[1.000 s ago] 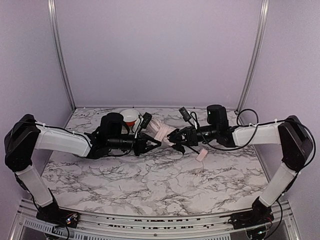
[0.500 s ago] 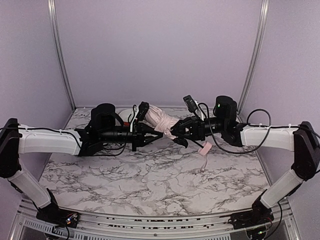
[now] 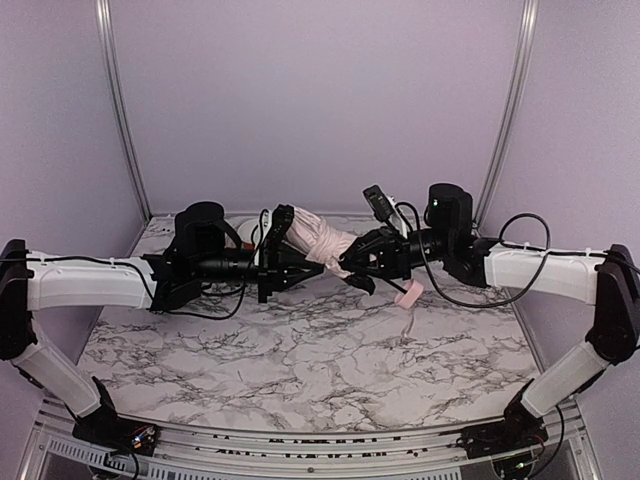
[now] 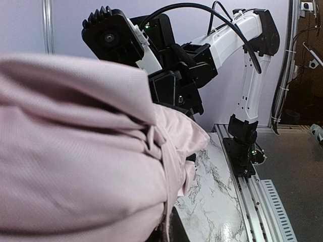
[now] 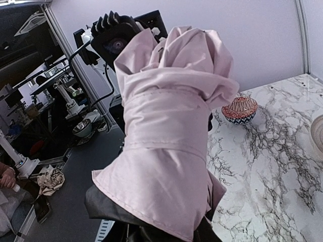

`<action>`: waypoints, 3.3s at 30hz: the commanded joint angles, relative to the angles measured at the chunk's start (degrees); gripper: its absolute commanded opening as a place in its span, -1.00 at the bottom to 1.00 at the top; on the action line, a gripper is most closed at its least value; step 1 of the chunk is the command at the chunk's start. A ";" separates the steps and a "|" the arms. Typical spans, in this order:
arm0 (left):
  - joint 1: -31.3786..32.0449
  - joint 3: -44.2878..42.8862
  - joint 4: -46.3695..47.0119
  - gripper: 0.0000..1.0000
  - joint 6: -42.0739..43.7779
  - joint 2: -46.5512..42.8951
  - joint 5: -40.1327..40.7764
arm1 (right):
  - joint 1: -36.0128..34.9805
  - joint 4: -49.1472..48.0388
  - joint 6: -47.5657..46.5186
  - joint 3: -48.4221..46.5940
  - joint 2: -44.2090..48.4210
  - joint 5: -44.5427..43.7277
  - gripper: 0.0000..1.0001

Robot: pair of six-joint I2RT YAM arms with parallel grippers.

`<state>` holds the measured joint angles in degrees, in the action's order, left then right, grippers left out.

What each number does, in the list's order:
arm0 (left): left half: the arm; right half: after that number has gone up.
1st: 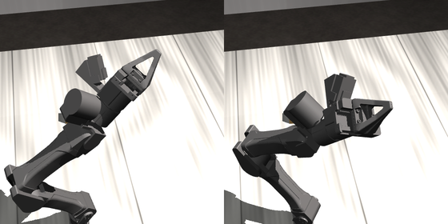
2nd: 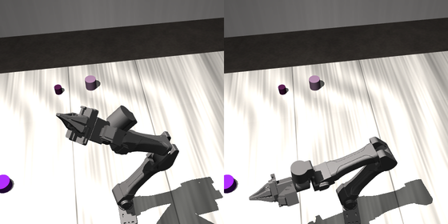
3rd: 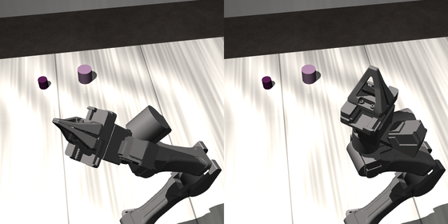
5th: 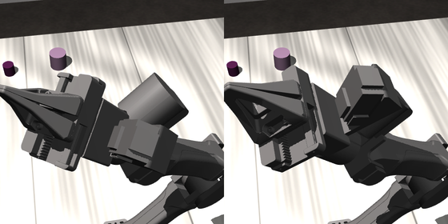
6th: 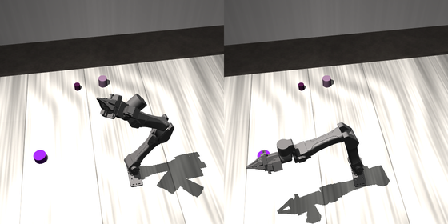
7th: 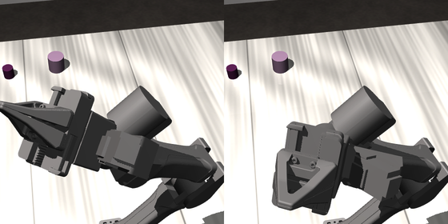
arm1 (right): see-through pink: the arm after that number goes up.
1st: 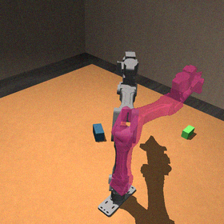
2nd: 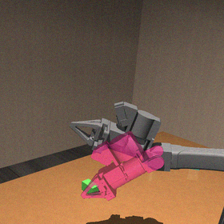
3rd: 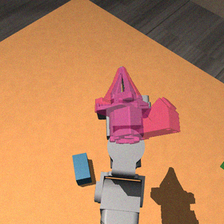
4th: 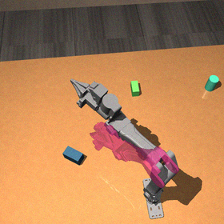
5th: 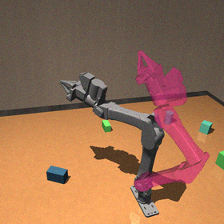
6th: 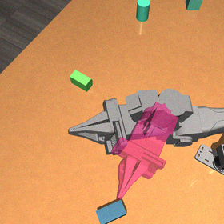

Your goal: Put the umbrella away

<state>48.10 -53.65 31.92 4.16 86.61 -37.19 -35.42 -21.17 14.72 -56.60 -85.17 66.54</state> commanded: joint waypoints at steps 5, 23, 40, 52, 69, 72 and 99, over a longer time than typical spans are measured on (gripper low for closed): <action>-2.46 -1.09 -13.20 -1.00 9.71 1.53 9.98 | -5.95 3.91 -11.85 -8.00 7.83 10.47 -1.00; -4.43 -0.93 -13.07 -0.04 5.67 4.84 16.00 | -6.87 3.85 -14.61 -6.90 10.72 5.18 -1.00; 0.21 14.83 0.25 0.09 4.22 -20.56 12.35 | -3.10 4.62 -16.71 -3.45 13.28 -9.41 -1.00; 7.93 3.53 0.49 0.45 -10.64 -17.28 19.34 | -3.13 5.01 -19.03 -2.37 13.71 -18.57 -1.00; 9.12 -0.86 1.04 -0.60 -16.02 -11.90 26.18 | -3.16 5.96 -19.53 -2.57 13.61 -19.00 -1.00; 9.12 -0.97 1.03 -1.00 -15.56 -11.81 23.38 | -3.21 6.29 -19.50 -2.48 13.92 -19.11 -1.00; 10.31 -6.67 -3.38 -1.00 -10.80 -8.47 9.83 | 3.75 0.53 -2.82 -4.96 11.63 -19.18 -1.00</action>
<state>57.69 -60.45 29.78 -9.45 78.22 -22.04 -34.39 -14.06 6.42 -57.93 -75.53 48.82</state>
